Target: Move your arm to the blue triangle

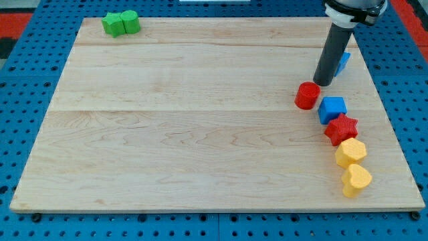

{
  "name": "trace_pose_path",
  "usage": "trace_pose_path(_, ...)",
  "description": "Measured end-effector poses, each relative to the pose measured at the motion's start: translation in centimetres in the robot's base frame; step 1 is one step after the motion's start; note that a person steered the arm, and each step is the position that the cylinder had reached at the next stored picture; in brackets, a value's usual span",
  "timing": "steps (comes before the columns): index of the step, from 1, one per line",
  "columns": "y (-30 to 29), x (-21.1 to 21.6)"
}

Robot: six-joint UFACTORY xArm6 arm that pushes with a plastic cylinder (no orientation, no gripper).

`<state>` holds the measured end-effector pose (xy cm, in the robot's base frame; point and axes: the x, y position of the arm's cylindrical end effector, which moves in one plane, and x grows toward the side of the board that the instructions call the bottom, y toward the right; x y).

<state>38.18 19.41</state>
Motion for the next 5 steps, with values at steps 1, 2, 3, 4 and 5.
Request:
trace_pose_path(1, 0.1, 0.0)
trace_pose_path(2, 1.3, 0.1)
trace_pose_path(3, 5.3, 0.1)
trace_pose_path(4, 8.4, -1.0)
trace_pose_path(5, 11.5, -2.3)
